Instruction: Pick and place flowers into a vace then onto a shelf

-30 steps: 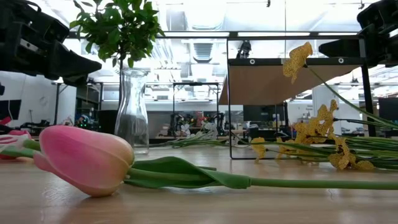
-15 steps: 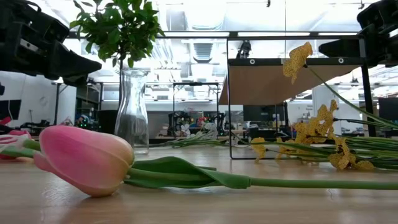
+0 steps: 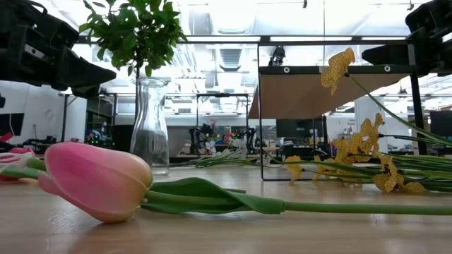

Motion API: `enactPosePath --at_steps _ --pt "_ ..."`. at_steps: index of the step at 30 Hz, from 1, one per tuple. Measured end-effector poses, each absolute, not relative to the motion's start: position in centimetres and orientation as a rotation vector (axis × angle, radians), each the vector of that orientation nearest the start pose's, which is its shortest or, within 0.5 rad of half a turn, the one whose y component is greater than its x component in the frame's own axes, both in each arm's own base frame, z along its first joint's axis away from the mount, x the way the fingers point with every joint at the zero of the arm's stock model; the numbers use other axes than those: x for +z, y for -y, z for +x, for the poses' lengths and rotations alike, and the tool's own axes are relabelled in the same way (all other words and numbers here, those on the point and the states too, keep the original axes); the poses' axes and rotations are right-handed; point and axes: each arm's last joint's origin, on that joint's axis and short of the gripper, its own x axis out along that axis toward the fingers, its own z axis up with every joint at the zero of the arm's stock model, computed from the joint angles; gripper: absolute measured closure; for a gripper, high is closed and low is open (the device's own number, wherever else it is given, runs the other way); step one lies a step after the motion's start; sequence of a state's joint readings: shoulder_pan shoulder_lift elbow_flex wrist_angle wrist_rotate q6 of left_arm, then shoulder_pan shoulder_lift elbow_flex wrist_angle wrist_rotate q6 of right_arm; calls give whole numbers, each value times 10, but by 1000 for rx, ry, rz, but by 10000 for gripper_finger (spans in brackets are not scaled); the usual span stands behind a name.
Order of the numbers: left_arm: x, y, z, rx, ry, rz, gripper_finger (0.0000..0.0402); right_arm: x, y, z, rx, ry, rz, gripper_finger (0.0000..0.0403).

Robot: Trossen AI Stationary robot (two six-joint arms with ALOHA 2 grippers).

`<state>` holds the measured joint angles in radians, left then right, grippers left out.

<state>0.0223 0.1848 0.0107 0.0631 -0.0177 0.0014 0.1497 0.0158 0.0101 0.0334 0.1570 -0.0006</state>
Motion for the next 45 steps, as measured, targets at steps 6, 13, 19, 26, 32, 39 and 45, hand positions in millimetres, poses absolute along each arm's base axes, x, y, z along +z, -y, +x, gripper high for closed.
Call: enactPosePath --at_steps 6,13,19,26,32,39,45 --pt "158 -3 108 40 -111 1 402 169 -10 97 -7 28 4 394" --pt "158 -3 108 41 -111 -13 402 169 -10 97 -7 27 1 394" --pt "158 -3 108 41 -111 -14 402 169 -10 97 -7 28 1 394" --pt "158 -3 108 41 -111 -14 402 169 -10 97 -7 28 2 394" --pt "159 -3 108 41 -104 -14 402 170 -10 97 -8 33 5 394" --pt "158 -3 108 42 -105 -14 402 173 -10 97 -8 70 3 394" --pt "159 -3 108 42 -105 -14 402 199 -11 92 68 344 62 393"
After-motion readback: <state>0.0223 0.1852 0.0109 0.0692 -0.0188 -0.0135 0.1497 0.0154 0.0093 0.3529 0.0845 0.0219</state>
